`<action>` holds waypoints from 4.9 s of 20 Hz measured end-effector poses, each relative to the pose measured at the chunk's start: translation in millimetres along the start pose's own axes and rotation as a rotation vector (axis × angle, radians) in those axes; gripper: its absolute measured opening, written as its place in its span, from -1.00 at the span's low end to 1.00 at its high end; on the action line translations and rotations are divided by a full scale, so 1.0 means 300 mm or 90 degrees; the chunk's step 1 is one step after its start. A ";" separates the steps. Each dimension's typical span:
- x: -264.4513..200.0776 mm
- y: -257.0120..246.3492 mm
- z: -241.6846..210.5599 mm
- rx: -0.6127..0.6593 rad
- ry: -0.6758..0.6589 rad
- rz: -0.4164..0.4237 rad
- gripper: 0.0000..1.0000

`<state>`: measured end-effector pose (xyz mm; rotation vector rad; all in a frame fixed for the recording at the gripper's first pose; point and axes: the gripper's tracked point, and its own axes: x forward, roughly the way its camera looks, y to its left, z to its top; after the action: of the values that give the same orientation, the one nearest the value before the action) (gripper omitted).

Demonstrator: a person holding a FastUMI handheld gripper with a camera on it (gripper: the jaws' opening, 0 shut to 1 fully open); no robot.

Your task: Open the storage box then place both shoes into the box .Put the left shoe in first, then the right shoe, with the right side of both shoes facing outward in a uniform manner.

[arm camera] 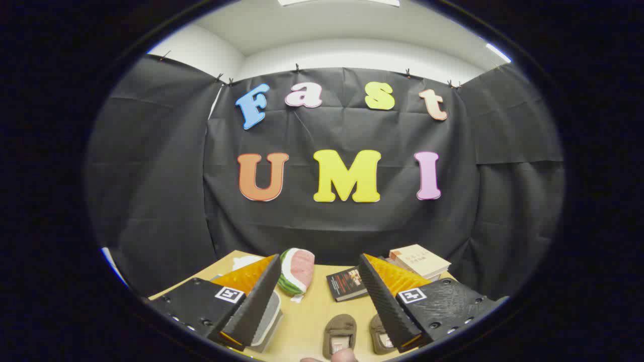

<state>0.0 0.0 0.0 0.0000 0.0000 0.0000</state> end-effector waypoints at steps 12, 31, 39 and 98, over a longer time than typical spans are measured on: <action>-0.029 0.012 0.013 0.000 0.002 0.010 0.90; -0.031 0.146 -0.292 0.082 0.138 0.057 0.89; 0.044 0.287 -0.619 0.179 0.275 0.108 0.91; 0.119 1.239 -0.066 0.164 0.232 0.427 0.17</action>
<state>35.8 371.8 -19.7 0.2575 0.3651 0.6704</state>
